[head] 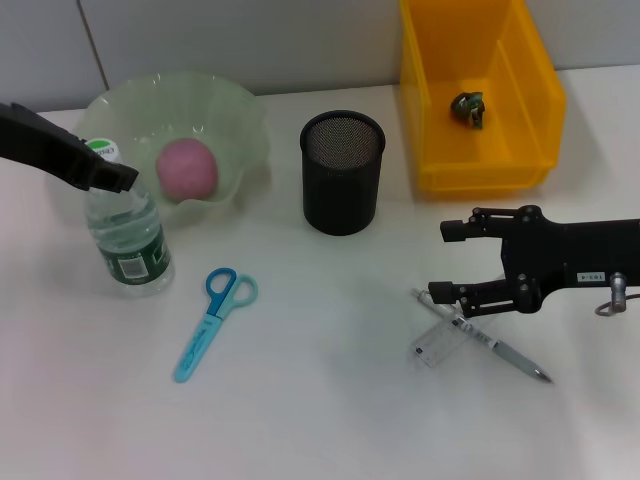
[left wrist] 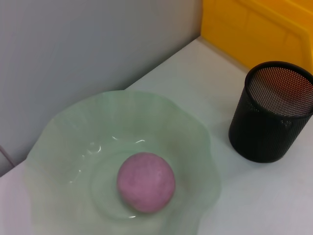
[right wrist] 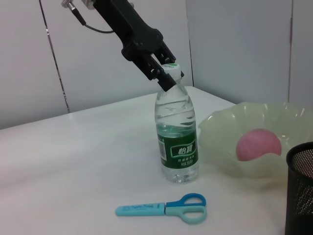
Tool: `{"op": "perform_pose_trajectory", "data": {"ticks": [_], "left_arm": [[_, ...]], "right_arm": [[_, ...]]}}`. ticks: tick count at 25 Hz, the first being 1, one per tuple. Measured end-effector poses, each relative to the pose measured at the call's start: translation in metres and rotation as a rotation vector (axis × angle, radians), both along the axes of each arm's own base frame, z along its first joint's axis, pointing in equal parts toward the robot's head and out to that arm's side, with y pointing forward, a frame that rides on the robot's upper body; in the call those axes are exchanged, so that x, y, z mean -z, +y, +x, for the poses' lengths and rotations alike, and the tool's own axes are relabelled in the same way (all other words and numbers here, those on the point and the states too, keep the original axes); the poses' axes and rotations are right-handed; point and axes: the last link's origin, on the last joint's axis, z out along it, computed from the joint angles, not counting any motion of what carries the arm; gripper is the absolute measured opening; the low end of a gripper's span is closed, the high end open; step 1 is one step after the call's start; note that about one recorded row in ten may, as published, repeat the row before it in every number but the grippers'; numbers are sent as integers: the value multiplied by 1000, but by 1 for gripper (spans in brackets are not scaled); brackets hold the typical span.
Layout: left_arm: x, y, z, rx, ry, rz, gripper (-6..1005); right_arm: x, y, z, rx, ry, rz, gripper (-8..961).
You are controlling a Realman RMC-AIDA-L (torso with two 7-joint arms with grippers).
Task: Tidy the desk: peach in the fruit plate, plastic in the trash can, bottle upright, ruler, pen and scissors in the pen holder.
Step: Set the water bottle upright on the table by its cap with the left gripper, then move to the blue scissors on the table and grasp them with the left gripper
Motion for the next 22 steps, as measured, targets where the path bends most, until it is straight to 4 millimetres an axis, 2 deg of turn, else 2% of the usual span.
{"op": "perform_pose_trajectory", "data": {"ticks": [15,17,19,20,22], "left_arm": [[-4,1,0,2,-2,10,735],[-13,2,2,14,-26,41,754],[-13,2,2,14,-26,41,755],[-30,0,8,64,-141,78,755],[-35,-2,10,84,-182,87,755]], "right_arm": [[1,1,-2,-10,-1,-7,828],[1,1,-2,-8,-2,-5,828],[1,1,-2,-7,-1,-4,828],[1,1,-2,-6,-1,-3,828],[1,2,-2,-5,0,-1,828]]}}
